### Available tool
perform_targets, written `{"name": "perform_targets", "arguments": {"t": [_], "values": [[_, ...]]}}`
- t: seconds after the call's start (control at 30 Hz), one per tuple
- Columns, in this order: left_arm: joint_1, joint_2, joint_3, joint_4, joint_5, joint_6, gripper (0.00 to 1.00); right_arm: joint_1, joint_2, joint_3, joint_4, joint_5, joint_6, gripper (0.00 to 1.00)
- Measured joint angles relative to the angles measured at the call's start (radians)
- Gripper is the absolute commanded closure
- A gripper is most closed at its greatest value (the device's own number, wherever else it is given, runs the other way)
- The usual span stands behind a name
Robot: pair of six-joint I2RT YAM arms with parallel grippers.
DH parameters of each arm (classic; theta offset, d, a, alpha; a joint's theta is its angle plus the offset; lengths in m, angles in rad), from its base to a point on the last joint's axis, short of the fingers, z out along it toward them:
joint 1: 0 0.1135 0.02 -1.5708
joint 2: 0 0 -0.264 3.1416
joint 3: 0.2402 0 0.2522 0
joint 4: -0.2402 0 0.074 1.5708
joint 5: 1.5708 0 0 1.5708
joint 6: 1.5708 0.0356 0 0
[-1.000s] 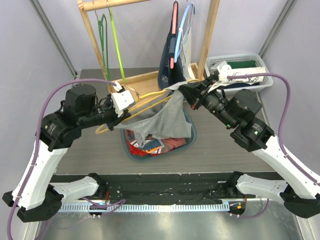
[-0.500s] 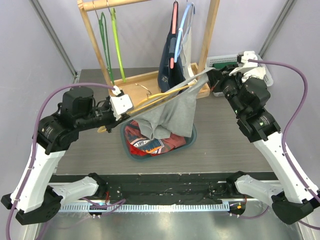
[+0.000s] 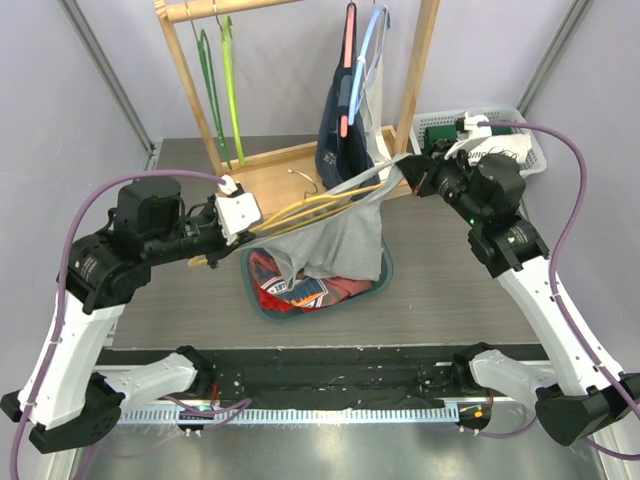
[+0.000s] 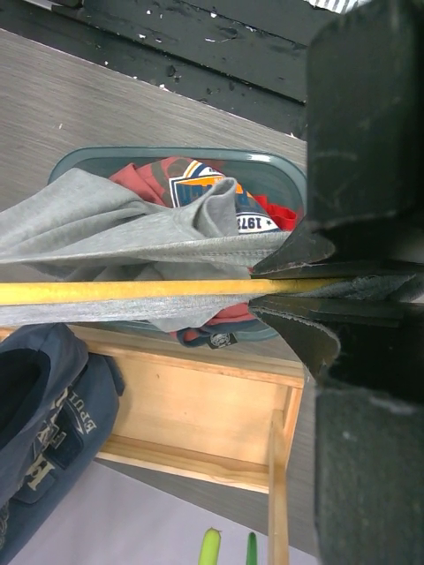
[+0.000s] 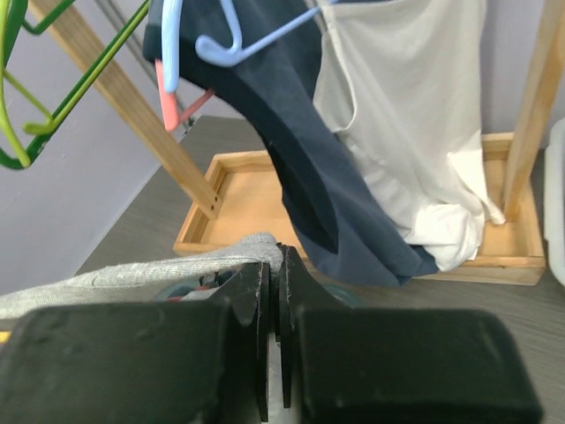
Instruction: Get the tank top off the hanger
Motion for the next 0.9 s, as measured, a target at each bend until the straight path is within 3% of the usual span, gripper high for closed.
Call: {"name": "perform_targets", "arguments": {"t": [0.5, 0.73, 0.8, 0.83, 0.9], "values": [[0.008, 0.067, 0.211, -0.014, -0.018, -0.038, 0.91, -0.005, -0.066, -0.165, 0.008, -0.065, 0.034, 0.99], [0.013, 0.067, 0.214, -0.014, -0.015, -0.035, 0.9, -0.008, -0.119, -0.172, -0.023, -0.069, 0.033, 0.98], [0.014, 0.068, 0.219, -0.015, -0.007, -0.039, 0.9, -0.009, -0.122, -0.172, -0.021, -0.085, 0.034, 0.82], [0.014, 0.071, 0.225, -0.016, -0.002, -0.04, 0.91, -0.01, -0.12, -0.172, -0.022, -0.092, 0.035, 0.67], [0.019, 0.082, 0.246, -0.02, 0.011, -0.056, 0.91, -0.013, -0.105, -0.172, -0.021, -0.132, 0.039, 0.58]]}}
